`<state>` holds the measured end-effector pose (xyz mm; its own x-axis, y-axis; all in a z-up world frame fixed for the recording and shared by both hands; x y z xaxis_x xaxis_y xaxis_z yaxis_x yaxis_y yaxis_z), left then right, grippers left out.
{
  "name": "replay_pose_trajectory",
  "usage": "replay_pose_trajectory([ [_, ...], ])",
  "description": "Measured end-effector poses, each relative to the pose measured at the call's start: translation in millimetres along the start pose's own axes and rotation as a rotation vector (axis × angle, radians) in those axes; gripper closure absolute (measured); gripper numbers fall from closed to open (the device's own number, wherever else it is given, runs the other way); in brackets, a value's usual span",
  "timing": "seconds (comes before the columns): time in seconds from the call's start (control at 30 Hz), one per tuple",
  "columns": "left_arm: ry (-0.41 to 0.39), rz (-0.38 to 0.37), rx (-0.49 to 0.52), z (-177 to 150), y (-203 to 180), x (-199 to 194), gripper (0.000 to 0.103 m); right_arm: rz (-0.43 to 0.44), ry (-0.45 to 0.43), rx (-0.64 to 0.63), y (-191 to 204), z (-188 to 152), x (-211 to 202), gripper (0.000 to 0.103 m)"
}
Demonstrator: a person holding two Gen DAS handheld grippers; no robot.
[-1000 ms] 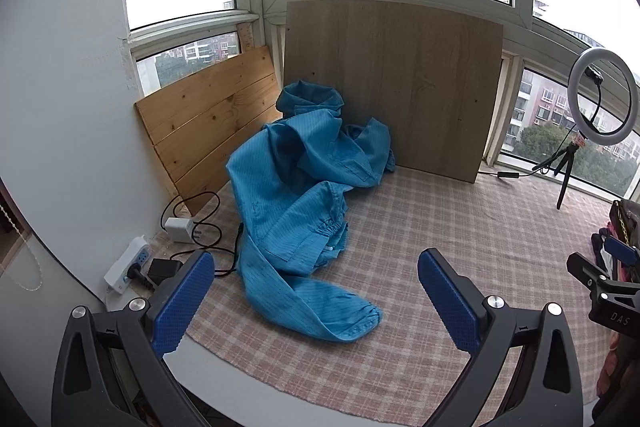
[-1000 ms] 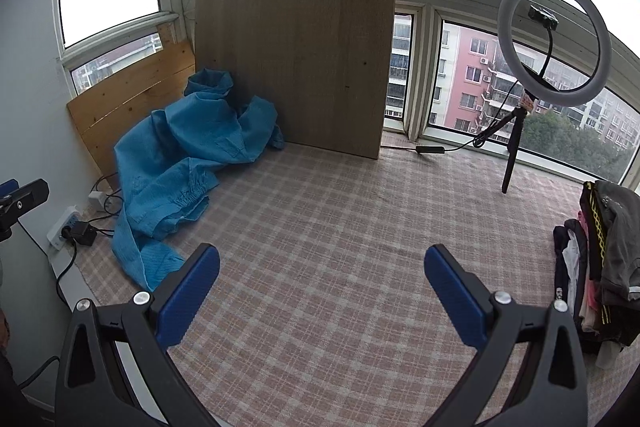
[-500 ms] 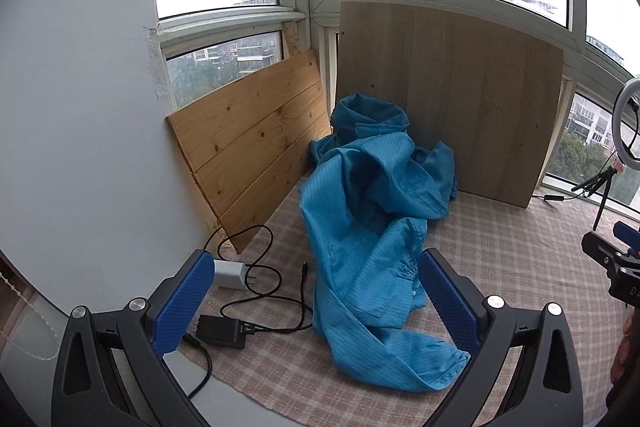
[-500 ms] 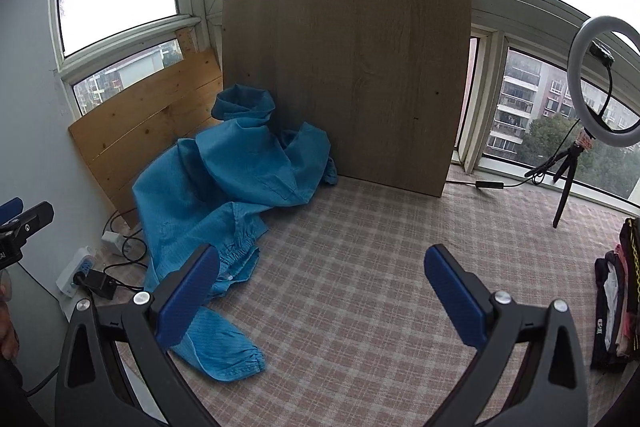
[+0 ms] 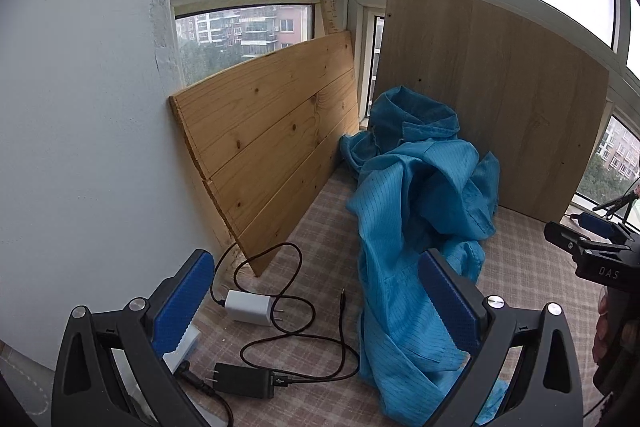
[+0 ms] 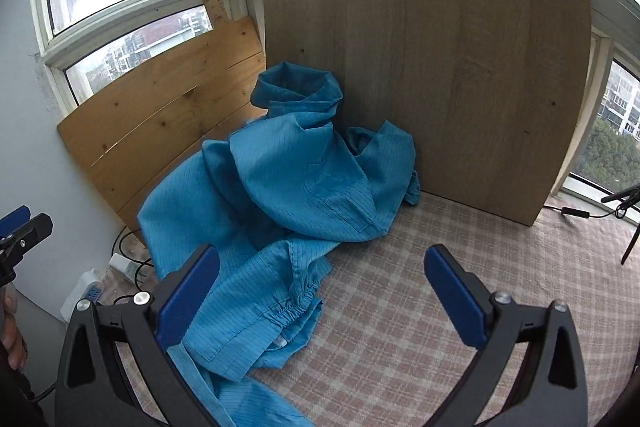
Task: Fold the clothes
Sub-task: 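Grasp the blue coat with the right gripper and pull it onto the rug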
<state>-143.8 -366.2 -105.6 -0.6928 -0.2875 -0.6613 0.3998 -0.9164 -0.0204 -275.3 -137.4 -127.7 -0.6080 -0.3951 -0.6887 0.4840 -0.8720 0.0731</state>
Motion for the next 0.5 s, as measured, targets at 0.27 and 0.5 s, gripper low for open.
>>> replay_pose_trajectory([
  [0.27, 0.071, -0.019, -0.032, -4.9, 6.1, 45.5, 0.001, -0.003, 0.083, -0.173, 50.8, 36.3, 116.7, 0.000],
  [0.5, 0.099, 0.017, -0.064, -9.4, 23.5, 60.4, 0.001, 0.066, 0.135, -0.237, 66.2, 40.1, 179.7, 0.046],
])
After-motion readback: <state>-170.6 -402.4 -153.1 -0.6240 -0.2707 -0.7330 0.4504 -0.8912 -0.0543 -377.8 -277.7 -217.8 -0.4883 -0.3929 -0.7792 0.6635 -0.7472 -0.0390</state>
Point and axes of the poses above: each gripper's, at about its wrist camera, not at the fingertips, and x roughly the way its jaws point, y to its left, z to its top, the point moved 7 cm from there along x, roughly the way its jaws point
